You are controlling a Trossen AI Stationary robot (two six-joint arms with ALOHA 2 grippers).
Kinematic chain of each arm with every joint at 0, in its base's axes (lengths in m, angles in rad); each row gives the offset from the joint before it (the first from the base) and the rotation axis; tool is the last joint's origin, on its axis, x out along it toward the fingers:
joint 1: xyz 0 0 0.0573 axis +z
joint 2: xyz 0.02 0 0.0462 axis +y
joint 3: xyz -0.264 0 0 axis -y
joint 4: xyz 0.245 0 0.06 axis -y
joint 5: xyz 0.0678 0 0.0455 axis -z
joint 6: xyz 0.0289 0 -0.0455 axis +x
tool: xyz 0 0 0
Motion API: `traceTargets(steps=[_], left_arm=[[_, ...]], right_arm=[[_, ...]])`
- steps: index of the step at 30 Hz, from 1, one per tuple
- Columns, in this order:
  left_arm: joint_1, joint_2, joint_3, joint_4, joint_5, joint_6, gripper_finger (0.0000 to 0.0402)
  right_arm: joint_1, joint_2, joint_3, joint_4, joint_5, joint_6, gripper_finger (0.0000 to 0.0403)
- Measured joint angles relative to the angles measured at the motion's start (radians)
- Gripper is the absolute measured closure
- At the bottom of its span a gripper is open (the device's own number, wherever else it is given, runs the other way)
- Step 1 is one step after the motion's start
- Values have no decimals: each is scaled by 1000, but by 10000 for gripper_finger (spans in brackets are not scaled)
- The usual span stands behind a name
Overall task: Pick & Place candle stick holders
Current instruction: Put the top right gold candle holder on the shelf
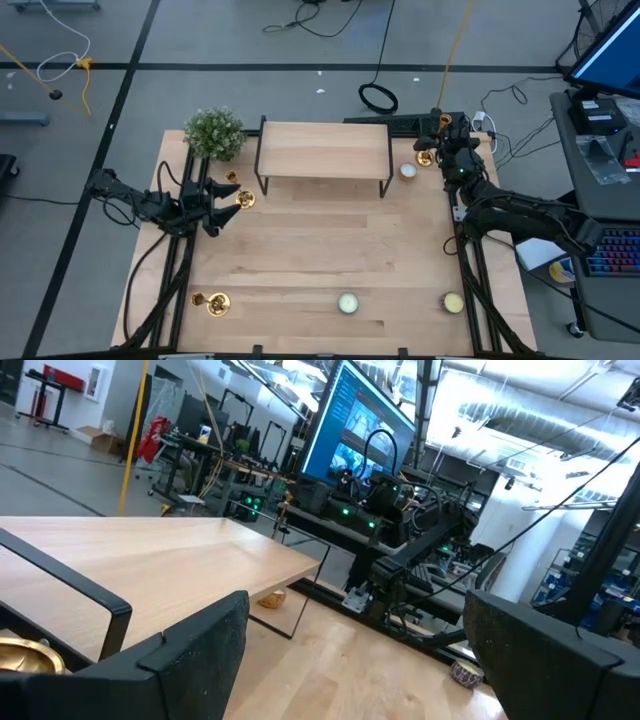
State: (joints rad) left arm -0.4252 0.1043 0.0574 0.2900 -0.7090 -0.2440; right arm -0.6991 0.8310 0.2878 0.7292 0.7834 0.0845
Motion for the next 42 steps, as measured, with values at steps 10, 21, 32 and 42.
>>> traceTargets(steps=[10,21,32,42], left_arm=[[0,0,0,0,0,0,36],[0,0,0,0,0,1,36],[0,0,0,0,0,2,36],[0,0,0,0,-1,-2,36]], right_arm=[[-28,21,0,0,2,6,170],[-27,26,0,8,1,7,235],[-27,26,0,43,-1,8,302],[-27,26,0,153,5,-74,308]])
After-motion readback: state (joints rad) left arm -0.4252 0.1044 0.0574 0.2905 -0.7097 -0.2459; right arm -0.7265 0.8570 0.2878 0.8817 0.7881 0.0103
